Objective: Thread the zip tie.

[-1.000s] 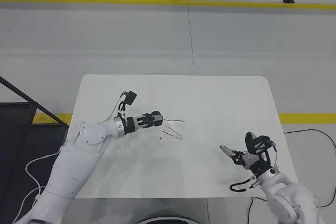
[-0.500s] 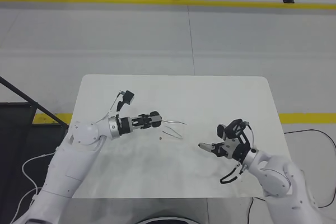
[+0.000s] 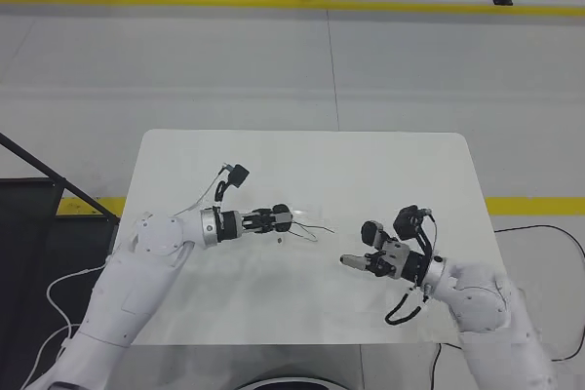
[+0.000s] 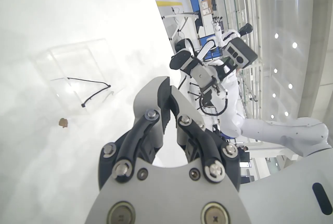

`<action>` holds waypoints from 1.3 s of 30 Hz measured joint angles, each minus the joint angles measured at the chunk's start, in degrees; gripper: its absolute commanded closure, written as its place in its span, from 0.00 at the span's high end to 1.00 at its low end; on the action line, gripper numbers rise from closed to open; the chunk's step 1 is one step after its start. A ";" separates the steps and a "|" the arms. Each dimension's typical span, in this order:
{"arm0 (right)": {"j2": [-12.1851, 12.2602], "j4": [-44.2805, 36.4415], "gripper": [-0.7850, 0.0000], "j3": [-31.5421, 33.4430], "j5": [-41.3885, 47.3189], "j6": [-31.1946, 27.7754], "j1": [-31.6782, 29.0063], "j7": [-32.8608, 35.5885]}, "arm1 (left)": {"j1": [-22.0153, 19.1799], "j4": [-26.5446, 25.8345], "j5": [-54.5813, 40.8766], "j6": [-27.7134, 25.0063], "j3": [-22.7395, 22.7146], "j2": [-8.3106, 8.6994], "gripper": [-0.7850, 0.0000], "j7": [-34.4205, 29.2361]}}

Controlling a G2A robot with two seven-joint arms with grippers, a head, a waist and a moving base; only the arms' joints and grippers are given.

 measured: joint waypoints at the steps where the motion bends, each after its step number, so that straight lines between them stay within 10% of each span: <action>1: 0.16 1.41 1.00 -0.56 4.28 -0.41 1.27 3.12 | -0.19 0.17 -0.45 -0.54 0.25 -0.02 0.00 -0.61; 6: 0.94 8.04 1.00 -3.24 24.04 -0.66 8.05 18.51 | -1.43 1.21 -0.30 -3.29 1.15 -0.10 0.00 -1.25; 36: 1.35 17.68 1.00 -14.25 38.23 4.97 17.39 24.19 | -0.52 -2.04 5.41 -5.71 3.32 0.16 0.00 2.88; 39: 1.55 18.80 0.83 -15.61 39.22 5.16 18.54 24.39 | -0.83 -1.66 5.00 -6.34 3.61 0.15 0.00 2.72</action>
